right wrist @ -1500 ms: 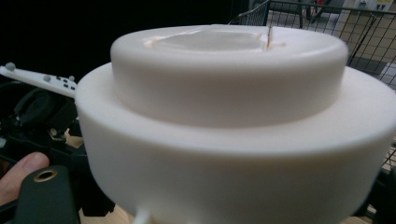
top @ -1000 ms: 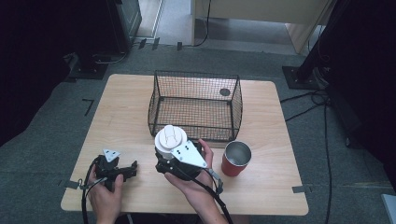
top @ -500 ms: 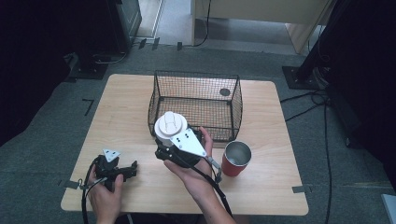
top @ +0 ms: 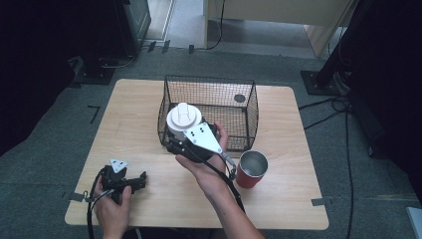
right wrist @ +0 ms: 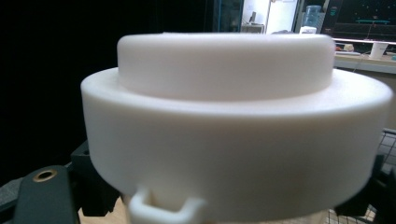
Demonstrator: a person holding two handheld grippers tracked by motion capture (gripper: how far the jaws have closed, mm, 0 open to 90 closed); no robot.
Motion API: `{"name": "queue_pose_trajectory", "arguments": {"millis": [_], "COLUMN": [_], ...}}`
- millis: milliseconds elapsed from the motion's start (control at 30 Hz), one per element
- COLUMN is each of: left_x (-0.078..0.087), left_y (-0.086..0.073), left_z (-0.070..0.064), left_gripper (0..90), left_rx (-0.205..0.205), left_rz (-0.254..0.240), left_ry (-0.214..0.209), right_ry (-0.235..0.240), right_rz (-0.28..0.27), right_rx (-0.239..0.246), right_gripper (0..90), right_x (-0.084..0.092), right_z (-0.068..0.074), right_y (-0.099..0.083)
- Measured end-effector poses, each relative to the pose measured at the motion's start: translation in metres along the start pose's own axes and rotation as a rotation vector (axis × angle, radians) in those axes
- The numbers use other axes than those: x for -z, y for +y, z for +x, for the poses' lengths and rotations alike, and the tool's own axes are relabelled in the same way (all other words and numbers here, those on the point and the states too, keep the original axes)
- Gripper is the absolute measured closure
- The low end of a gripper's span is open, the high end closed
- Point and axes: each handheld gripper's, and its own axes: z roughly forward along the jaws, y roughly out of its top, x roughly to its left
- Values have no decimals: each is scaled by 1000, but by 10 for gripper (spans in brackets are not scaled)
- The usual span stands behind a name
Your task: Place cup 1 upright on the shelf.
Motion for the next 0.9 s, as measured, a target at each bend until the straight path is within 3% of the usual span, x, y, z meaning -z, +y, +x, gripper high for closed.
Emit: {"name": "queue_pose_trajectory", "arguments": {"millis": [233,433,900], "left_x": [0,0,0], "left_y": [0,0,0], "left_z": [0,0,0], "left_gripper": [0,0,0], "left_rx": [0,0,-2], "left_rz": [0,0,1], "left_ry": [0,0,0], "right_ry": [-17,-36,-106], "right_rz": [-62,-99,-171], "right_rx": [-3,-39,-60], "right_gripper": [156,156,156], "right_x": [-10,-20,-48], "right_z": [-2,-6,-21], "right_y": [2,4,7]}}
